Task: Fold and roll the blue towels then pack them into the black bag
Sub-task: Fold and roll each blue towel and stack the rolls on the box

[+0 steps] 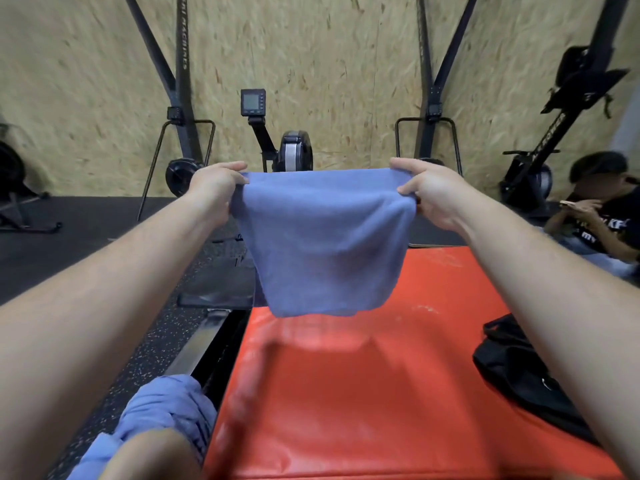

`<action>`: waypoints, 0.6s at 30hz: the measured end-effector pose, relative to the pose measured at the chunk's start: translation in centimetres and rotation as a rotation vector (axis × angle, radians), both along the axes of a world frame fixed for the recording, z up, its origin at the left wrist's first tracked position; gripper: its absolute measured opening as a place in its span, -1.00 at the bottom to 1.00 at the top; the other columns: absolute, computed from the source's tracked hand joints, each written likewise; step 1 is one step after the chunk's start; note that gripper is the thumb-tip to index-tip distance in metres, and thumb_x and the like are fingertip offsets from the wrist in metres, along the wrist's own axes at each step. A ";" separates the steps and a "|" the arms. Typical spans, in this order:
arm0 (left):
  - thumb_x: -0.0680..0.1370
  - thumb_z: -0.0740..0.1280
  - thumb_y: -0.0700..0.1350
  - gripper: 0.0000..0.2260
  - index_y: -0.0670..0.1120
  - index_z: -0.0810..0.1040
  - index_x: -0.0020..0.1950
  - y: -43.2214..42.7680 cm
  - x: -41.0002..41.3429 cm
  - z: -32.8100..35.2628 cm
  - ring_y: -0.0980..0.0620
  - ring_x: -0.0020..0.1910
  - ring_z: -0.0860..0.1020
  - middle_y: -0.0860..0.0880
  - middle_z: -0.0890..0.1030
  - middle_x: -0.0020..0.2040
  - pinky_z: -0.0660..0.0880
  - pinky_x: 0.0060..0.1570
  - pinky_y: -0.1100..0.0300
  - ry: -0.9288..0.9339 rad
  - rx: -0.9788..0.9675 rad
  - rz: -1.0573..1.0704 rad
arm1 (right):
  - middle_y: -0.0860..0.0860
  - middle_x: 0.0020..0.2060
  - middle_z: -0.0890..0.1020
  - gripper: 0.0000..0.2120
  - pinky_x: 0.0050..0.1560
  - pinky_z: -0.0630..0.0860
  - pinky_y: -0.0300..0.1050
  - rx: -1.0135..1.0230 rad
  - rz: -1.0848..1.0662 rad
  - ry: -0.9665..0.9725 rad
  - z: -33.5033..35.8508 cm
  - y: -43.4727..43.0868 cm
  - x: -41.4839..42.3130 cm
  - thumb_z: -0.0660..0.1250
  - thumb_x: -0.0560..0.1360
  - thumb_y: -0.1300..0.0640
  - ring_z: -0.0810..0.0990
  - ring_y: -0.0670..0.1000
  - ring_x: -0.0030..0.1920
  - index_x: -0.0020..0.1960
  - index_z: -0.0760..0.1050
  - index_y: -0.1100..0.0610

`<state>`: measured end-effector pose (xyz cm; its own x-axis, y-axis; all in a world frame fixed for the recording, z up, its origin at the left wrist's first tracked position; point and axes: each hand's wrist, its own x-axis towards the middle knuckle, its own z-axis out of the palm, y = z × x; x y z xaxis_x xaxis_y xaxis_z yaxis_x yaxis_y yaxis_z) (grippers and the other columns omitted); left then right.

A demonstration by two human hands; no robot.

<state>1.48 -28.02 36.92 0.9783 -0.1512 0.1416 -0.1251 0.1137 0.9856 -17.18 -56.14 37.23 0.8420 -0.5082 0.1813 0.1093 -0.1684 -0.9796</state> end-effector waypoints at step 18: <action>0.51 0.31 -0.30 -0.72 0.03 0.72 -0.05 1.7 -0.1 -3.8 0.01 -0.03 0.55 -0.06 0.67 0.10 0.42 -0.23 0.23 -0.114 0.080 -0.024 | -0.02 0.16 0.66 -0.47 -0.11 0.50 -0.12 0.051 -0.009 0.041 -2.6 0.4 -0.5 0.19 0.45 0.45 0.61 0.03 -0.02 0.21 0.64 -0.01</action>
